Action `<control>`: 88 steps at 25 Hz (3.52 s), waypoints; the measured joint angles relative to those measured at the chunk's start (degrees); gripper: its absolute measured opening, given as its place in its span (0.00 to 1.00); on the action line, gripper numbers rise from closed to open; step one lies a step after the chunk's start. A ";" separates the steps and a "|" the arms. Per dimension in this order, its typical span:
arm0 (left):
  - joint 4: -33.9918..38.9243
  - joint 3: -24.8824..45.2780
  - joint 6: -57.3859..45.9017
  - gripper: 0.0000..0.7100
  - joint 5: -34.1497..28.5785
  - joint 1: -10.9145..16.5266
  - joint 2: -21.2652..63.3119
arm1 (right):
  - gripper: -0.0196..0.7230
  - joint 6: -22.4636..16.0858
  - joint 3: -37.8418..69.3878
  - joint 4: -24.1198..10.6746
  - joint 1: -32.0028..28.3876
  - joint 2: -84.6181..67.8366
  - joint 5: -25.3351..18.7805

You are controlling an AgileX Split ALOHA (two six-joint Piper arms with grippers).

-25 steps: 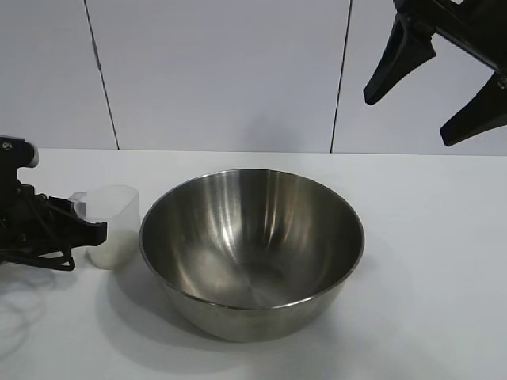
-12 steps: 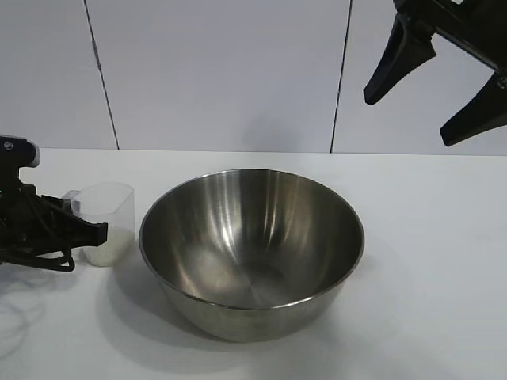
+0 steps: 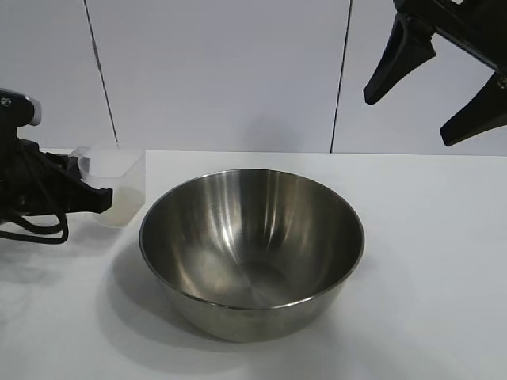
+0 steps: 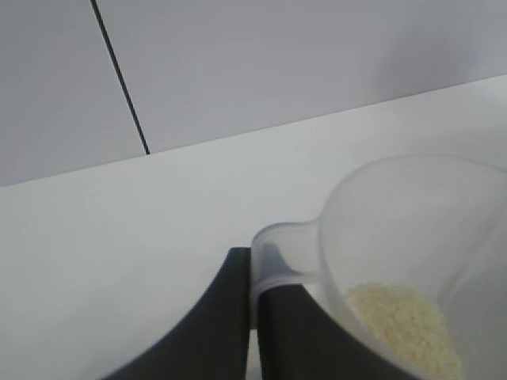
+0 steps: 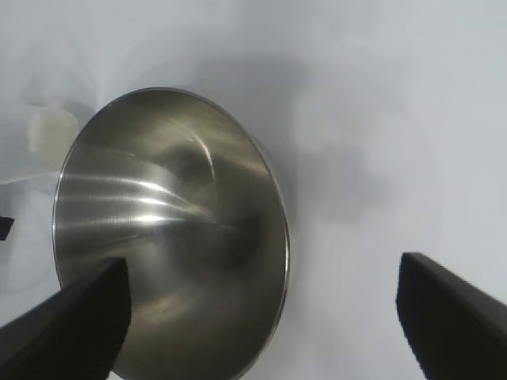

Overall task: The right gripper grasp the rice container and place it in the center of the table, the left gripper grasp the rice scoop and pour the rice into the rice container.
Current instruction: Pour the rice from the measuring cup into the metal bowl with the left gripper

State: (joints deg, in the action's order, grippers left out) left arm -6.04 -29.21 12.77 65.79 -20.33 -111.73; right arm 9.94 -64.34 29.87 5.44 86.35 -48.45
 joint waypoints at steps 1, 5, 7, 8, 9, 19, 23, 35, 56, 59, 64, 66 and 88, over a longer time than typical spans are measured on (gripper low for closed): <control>0.63 0.00 0.99 0.01 -0.06 0.00 0.85 | 0.88 0.00 0.00 0.00 0.00 0.00 0.00; 3.02 -0.06 3.96 0.01 -1.00 0.00 5.62 | 0.88 0.00 0.00 0.00 0.00 0.00 0.11; 4.58 -0.62 5.85 0.01 -4.19 0.00 8.49 | 0.88 0.00 0.00 0.00 0.00 0.00 0.17; 5.38 -0.98 6.80 0.01 -6.08 0.00 9.57 | 0.88 0.00 0.00 0.00 0.00 0.00 0.17; 6.04 -1.36 7.57 0.01 -7.90 0.00 10.82 | 0.88 0.00 0.00 0.00 0.00 0.00 0.17; 13.38 -5.83 11.44 0.01 -19.21 0.00 15.52 | 0.88 0.00 0.00 0.00 0.00 0.00 0.17; 15.92 -8.41 11.59 0.01 -22.85 -1.13 15.54 | 0.88 0.00 0.00 0.00 0.00 0.00 0.17; 17.37 -14.27 22.04 0.01 -33.26 -7.67 15.54 | 0.88 0.00 0.00 0.00 0.00 0.00 0.17; 17.72 -15.19 48.62 0.01 -38.59 -13.61 15.54 | 0.88 0.00 0.00 0.00 0.00 0.00 0.18; 17.72 -15.21 52.33 0.01 -39.06 -14.70 15.54 | 0.88 0.11 0.00 0.00 0.00 0.00 0.18; 17.79 -15.25 57.62 0.01 -39.06 -15.34 15.54 | 0.88 0.17 0.00 0.00 0.00 0.00 0.18; 17.81 -15.31 60.39 0.01 -39.06 -15.34 15.54 | 0.88 0.17 0.00 0.00 0.00 0.00 0.18; 28.20 -15.63 72.57 0.01 -37.54 -15.34 14.83 | 0.88 0.31 0.00 0.00 0.00 0.00 0.08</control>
State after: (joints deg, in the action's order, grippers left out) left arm 22.16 -44.84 85.35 28.25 -35.66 -96.89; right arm 10.25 -64.34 29.87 5.44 86.35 -48.37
